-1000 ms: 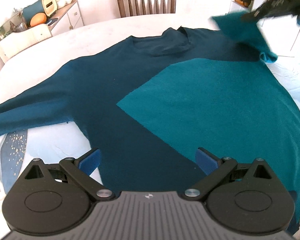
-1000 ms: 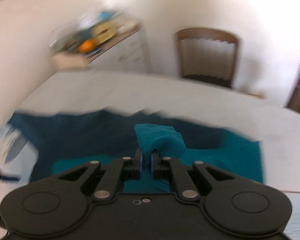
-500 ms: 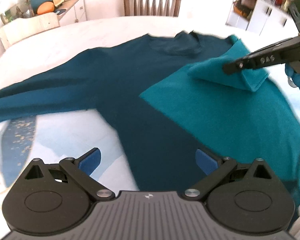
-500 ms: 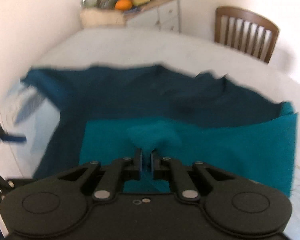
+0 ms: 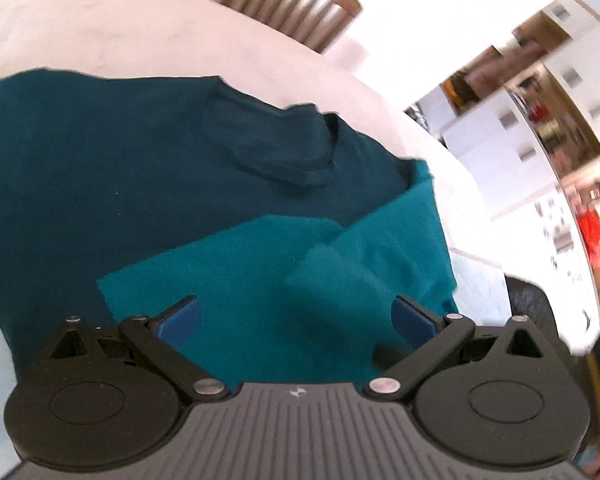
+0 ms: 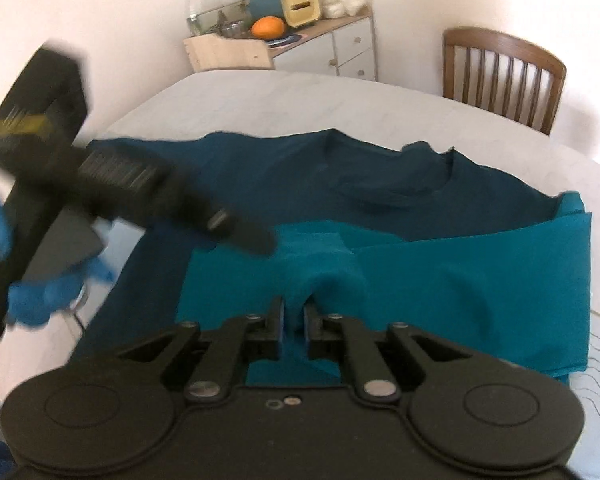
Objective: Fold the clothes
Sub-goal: 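Fold the held sleeve and sweater side across the body with the right gripper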
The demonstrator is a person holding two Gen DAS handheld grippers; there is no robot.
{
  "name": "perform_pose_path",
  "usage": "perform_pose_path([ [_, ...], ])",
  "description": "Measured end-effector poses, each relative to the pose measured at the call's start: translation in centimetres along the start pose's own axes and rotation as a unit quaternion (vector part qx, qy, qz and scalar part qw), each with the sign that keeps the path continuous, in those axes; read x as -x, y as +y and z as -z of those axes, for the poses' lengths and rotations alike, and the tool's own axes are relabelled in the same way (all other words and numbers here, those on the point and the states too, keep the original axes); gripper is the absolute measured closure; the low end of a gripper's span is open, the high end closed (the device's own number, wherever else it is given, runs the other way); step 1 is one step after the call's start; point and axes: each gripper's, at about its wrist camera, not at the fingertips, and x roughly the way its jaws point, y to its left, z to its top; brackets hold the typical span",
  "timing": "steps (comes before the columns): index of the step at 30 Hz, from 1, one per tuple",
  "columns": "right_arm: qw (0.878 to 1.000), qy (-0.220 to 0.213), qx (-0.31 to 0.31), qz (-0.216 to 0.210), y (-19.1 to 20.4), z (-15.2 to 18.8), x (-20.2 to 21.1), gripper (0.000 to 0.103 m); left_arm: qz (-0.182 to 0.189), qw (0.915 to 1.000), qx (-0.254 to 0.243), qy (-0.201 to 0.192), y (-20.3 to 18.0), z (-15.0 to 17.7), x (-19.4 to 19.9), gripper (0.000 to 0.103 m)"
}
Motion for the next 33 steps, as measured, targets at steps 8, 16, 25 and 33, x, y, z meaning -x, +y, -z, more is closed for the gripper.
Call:
perform_pose_path([
  [8, 0.989, 0.021, 0.143, -0.018, 3.3, 3.8, 1.2, 0.000, -0.029, 0.9995, -0.015, -0.001, 0.4, 0.1, 0.9, 0.001],
  [16, 0.990, 0.029, -0.135, -0.014, -5.0, 0.6, -1.5, 0.000, -0.036, 0.9992, -0.002, -0.017, 0.6, 0.9, 1.8, 0.001],
  [25, 0.993, 0.053, -0.104, -0.033, -2.0, -0.6, -3.7, 0.000, -0.057, 0.9980, 0.000, -0.027, 2.6, 1.7, 4.0, 0.001],
  [33, 0.997, 0.033, 0.063, -0.019, 3.1, 1.1, -1.3, 0.000, -0.052, 0.9979, 0.033, -0.018, 4.3, 1.9, 3.7, 0.001],
])
